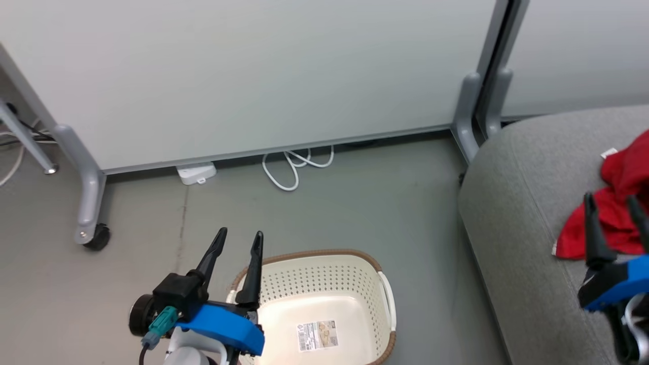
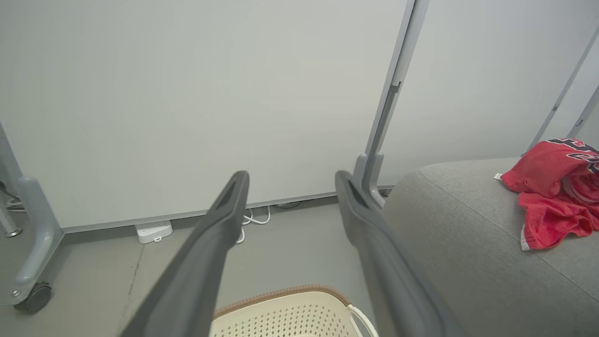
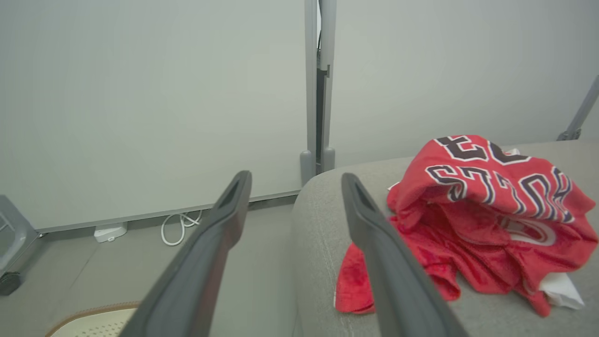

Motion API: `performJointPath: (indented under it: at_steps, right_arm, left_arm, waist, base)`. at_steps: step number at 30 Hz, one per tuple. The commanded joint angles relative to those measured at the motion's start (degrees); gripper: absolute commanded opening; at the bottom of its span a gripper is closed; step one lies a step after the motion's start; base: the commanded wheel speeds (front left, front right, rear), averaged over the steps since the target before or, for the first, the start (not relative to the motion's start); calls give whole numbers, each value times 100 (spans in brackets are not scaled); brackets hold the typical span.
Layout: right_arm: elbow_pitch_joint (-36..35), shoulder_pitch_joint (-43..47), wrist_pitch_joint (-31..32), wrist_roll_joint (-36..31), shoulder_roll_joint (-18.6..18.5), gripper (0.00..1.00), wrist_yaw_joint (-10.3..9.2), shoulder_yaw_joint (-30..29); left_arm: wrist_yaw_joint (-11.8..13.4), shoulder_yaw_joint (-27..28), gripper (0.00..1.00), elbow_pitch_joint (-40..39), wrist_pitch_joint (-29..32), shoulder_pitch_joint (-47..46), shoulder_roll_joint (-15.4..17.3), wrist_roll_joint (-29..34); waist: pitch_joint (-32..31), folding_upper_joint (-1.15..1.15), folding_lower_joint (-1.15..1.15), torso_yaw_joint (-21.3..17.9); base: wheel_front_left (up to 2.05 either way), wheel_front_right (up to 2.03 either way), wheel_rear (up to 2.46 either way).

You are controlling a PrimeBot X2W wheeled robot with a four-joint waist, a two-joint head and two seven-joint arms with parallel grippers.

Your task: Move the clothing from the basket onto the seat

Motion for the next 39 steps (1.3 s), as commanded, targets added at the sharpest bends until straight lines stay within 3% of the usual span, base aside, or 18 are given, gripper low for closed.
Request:
performJointPath:
  at_steps: [1,7,13,21,39]
  right_arm:
    - [-182,245,39,-25,113,100,1,1]
    - [-886,868,81,-161,488,100,2,223]
    - [-1138,1252,-45,-250,675,100,1,435]
    - [-976,1448,-177,-281,748,100,1,663]
    - [-716,1396,-285,-113,760,100,1,725]
  left_arm:
    - [-11,83,100,-9,-17,79,-6,34]
    - [-12,348,100,14,-17,252,-30,79]
    - [-12,631,100,47,-17,378,-44,141]
    - [-14,838,100,104,-17,508,-45,213]
    - [-15,738,100,214,-17,543,-55,126]
  waist:
    - [-142,0,2,149]
    - [-274,0,2,315]
    - [-327,0,2,387]
    - [-332,0,2,401]
    - [-372,0,2,397]
  base:
    - [0,0,0]
    - [0,0,0]
    - [0,0,0]
    - [0,0,0]
    - [0,0,0]
